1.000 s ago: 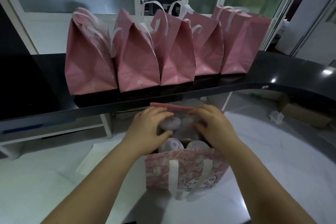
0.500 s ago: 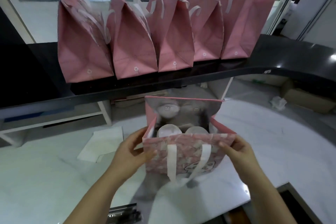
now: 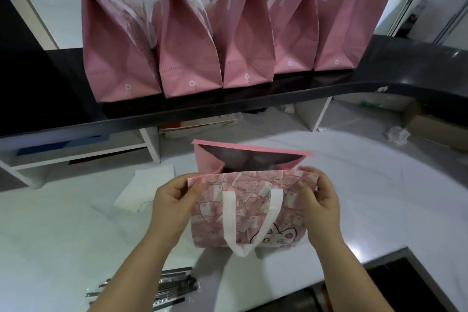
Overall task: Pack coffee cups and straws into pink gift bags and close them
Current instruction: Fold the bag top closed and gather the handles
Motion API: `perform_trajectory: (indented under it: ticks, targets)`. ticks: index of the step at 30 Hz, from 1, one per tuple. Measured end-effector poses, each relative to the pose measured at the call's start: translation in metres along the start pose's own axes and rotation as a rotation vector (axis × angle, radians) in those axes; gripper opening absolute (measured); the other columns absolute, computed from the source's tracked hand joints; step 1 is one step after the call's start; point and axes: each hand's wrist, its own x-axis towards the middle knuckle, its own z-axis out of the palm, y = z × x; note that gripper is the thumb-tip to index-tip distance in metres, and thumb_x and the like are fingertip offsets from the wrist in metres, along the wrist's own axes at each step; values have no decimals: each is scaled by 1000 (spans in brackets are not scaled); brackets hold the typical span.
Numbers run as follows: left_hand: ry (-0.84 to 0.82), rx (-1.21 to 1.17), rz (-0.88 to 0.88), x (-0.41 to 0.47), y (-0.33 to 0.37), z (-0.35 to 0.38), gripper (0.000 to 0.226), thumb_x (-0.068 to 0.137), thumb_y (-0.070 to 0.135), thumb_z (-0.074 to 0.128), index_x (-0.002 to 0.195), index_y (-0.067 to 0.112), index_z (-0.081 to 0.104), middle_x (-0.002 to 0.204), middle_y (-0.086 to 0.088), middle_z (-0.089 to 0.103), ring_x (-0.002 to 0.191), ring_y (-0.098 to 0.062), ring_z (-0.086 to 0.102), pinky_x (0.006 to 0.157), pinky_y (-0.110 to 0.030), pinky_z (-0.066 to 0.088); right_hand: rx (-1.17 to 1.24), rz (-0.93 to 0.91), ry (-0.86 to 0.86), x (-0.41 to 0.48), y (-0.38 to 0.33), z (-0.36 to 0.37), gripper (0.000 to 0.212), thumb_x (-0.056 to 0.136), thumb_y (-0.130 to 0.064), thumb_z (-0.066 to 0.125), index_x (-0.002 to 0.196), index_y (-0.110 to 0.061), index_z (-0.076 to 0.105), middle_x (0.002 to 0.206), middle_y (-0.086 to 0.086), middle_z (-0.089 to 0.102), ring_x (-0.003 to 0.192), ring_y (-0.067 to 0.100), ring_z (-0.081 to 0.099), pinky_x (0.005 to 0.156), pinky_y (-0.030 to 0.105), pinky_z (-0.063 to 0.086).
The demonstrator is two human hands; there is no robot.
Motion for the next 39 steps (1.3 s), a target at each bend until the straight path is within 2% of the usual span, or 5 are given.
perform_trajectory:
  ticks: [4,8,17,29,39]
  targets:
    - [3,122,78,18,2,1,15,81,15,72,81,29,77,112,17,67,99,-6,64,69,-18,55,60,40,-99,16,-1,0,20,83,-25,54,97,-27,68,145,-33,37,131,13,48,96,45,48]
    - [-137,192,98,41,4,-4,5,77,22,73,81,20,76,150,28,33,136,5,33,100,-31,43,275,120,-212,29,-5,-5,31,92,-12,50,116,-19,68,140,-27,48,116,18,62,81,34,58]
    - [-71,-40,-12,59,5,-2,26,57,13,84,67,25,63,93,3,73,93,-23,67,84,-43,56,238,46,-81,42,-6,-7,16,87,3,64,81,-11,59,79,-2,67,72,12,64,61,24,53]
    - [-119,133,43,63,10,-1,51,67,-6,82,91,36,66,83,7,68,76,-10,66,64,-24,57,-50,-155,-168,43,-15,-12,40,88,2,64,103,-34,59,91,-13,62,80,9,59,65,24,54]
    - [-192,558,336,55,11,-22,31,72,9,83,81,38,72,102,23,66,103,4,58,86,-10,43,-424,-427,-250,46,-10,-26,42,74,5,78,92,-31,69,103,-15,64,101,9,61,86,23,49]
